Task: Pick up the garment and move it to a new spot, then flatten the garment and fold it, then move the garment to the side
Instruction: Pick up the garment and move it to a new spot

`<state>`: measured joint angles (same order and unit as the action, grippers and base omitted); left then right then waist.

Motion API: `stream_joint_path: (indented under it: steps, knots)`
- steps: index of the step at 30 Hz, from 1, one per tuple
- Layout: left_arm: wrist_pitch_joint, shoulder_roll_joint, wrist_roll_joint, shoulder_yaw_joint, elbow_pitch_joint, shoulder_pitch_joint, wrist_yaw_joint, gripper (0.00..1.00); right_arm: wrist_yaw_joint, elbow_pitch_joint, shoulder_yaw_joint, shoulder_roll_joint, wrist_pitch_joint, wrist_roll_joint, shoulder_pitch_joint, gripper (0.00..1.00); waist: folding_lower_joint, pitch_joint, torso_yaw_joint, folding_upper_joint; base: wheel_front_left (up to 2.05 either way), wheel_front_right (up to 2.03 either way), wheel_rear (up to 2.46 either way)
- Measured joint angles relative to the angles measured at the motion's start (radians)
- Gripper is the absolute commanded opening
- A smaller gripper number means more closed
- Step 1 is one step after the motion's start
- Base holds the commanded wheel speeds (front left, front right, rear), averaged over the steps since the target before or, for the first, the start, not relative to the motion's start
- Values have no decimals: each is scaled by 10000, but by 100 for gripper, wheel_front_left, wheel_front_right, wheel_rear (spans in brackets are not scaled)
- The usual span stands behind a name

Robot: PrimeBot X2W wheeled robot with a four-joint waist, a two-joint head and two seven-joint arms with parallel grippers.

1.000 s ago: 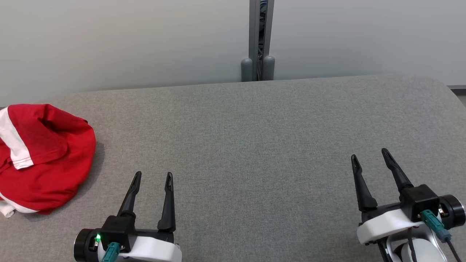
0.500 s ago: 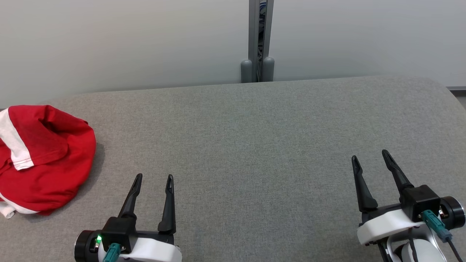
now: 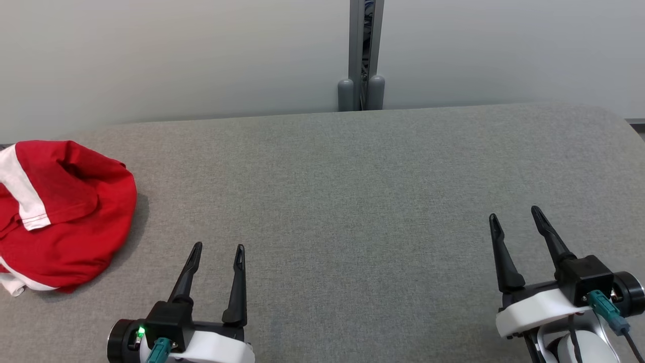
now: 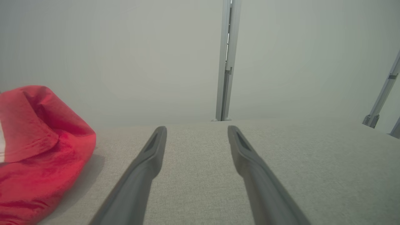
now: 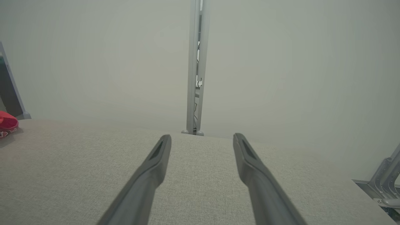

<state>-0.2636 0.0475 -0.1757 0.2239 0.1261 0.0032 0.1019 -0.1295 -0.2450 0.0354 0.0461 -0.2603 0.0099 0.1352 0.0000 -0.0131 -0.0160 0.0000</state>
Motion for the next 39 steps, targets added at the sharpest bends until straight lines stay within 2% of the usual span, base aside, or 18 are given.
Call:
stream_joint_path:
  steps: [5, 11, 20, 32, 39]
  knots:
    - [-2, 0, 0, 63, 2, -32, -25, 100, 0, 153, 109, 2, -6, 75, -12, 100, 0, -113, 317, 1, 0, 0, 0]
    - [-8, 0, -2, 144, 81, -68, -40, 100, 0, 316, 309, 10, -13, 157, -81, 100, 1, -248, 1034, 0, 0, 0, 0]
    - [-8, 4, 6, 82, -19, -58, -102, 100, -4, 433, 445, 10, -13, 334, -176, 100, 0, -380, 2706, 0, 0, 0, 0]
    - [-8, 2, 293, -451, -90, 359, -291, 100, -4, 500, 1290, 17, -13, 732, -311, 100, 0, -105, 4967, 0, 0, 0, 0]
    - [-8, 6, 228, -706, -514, 561, -23, 100, -10, 228, 1969, 0, -13, 763, 104, 100, 0, -117, 5404, 0, 0, 0, 0]
